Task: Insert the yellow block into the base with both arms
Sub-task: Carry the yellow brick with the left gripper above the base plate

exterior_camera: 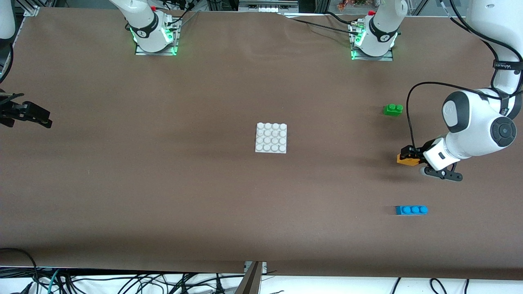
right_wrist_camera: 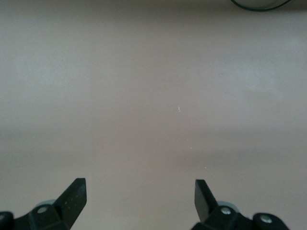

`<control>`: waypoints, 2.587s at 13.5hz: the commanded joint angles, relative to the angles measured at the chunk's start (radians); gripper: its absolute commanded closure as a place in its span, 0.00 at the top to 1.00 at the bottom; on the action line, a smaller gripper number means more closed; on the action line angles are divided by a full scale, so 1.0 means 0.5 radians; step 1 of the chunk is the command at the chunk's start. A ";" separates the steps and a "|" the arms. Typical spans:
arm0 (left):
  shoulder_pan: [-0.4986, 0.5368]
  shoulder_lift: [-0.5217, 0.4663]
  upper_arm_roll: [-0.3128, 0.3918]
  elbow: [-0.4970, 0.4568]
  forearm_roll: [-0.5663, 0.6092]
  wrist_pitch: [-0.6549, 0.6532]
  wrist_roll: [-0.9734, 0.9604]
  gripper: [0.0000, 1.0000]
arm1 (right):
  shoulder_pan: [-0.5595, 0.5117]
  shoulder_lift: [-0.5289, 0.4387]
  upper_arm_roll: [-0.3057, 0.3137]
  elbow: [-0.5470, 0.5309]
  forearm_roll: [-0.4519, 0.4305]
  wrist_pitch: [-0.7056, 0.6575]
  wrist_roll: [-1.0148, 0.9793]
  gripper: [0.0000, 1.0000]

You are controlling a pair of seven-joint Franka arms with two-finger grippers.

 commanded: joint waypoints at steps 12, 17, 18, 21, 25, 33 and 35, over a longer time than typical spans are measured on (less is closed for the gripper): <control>-0.854 0.029 -0.300 0.256 -0.058 -0.139 -1.442 0.00 | -0.032 0.010 0.034 0.037 -0.005 -0.026 -0.010 1.00; -1.213 0.231 -0.294 0.344 -0.016 0.045 -1.890 0.00 | -0.032 0.013 0.031 0.037 -0.002 -0.026 -0.013 1.00; -1.274 0.280 -0.294 0.387 0.036 0.045 -1.988 0.00 | -0.032 0.013 0.031 0.037 -0.002 -0.026 -0.010 1.00; -1.367 0.388 -0.291 0.464 0.236 0.048 -2.160 0.00 | -0.032 0.013 0.031 0.037 -0.002 -0.026 -0.010 1.00; -1.407 0.446 -0.276 0.467 0.264 0.121 -2.167 0.00 | -0.032 0.013 0.031 0.037 -0.002 -0.026 -0.013 1.00; -1.416 0.550 -0.261 0.486 0.380 0.238 -2.161 0.00 | -0.032 0.013 0.031 0.037 -0.002 -0.026 -0.013 1.00; -1.419 0.560 -0.261 0.483 0.383 0.238 -2.155 0.00 | -0.032 0.010 0.031 0.037 -0.002 -0.026 -0.013 1.00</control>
